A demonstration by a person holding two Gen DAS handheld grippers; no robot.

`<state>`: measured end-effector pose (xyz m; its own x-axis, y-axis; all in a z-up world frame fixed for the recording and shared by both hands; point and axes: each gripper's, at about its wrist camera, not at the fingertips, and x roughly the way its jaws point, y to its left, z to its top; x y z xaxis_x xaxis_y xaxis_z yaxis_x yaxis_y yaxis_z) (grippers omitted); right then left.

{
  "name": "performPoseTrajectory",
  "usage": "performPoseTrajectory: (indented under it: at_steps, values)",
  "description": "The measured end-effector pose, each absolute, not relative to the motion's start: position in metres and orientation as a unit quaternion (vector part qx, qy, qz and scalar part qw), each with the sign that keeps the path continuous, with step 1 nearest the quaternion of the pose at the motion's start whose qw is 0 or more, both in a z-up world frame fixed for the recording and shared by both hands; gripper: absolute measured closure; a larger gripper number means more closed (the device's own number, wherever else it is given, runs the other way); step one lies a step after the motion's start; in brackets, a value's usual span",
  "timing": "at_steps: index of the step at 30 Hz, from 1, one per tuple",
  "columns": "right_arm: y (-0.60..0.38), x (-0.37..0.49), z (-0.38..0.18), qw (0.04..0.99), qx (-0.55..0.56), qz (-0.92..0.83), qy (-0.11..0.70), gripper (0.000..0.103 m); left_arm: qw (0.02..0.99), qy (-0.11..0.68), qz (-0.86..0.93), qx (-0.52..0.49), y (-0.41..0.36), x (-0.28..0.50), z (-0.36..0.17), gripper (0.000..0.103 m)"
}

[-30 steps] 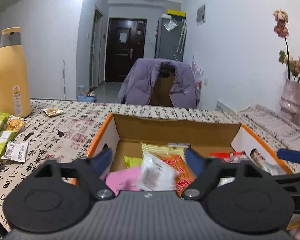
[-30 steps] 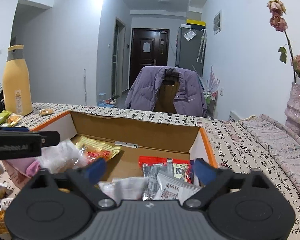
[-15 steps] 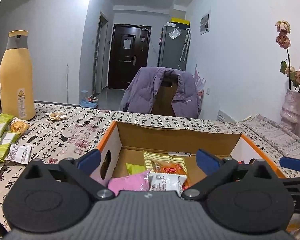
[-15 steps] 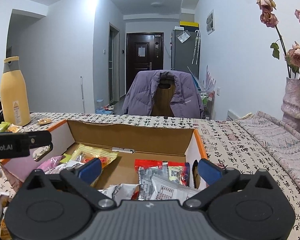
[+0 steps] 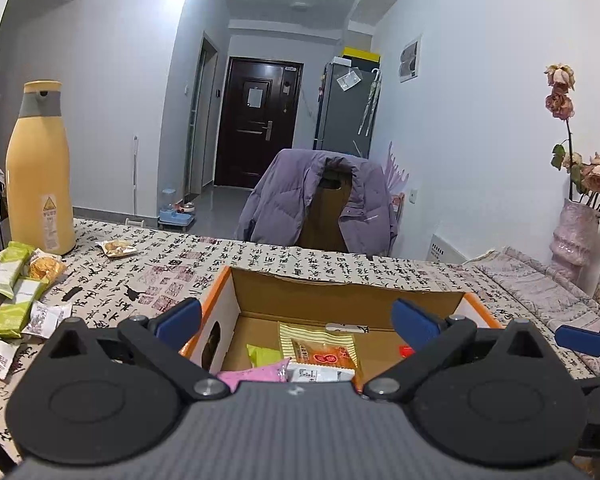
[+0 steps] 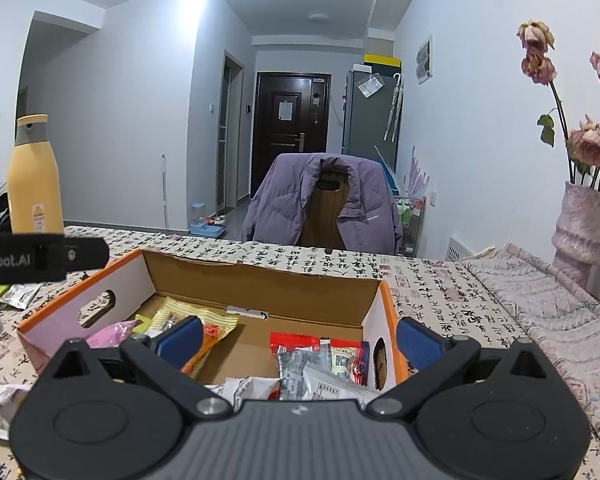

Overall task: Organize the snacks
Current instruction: 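Release both white packets into the box and lift the tools, then move both tools back to the snack packets on the table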

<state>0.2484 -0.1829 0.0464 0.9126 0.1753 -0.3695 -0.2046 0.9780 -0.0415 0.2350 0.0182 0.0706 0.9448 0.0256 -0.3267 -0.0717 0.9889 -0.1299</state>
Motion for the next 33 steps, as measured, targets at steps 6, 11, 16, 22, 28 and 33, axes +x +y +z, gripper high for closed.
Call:
performPoseTrajectory:
  at_steps: [6,11,16,22,28,33]
  values:
    - [-0.187,0.229,0.051,0.977,-0.042,0.099,0.183,0.000,0.985,0.161,0.021,-0.063,0.019,0.215,0.076,0.000]
    - [-0.195,0.211,0.051,0.976,-0.047,0.101,0.186,0.000,0.985,0.164,0.017,-0.059,0.021,0.197,0.076,0.000]
    - [-0.204,0.192,0.046,0.974,-0.048,0.105,0.195,0.000,0.983,0.173,0.012,-0.058,0.026,0.181,0.071,0.000]
    - [-0.214,0.173,0.036,0.970,-0.057,0.104,0.212,0.000,0.981,0.186,0.009,-0.053,0.029,0.161,0.061,0.000]
    - [-0.226,0.159,0.021,0.965,-0.061,0.100,0.236,0.000,0.977,0.207,0.005,-0.048,0.033,0.146,0.044,0.000]
    - [-0.236,0.153,0.007,0.960,-0.063,0.090,0.259,0.000,0.973,0.226,0.007,-0.042,0.037,0.137,0.029,0.000]
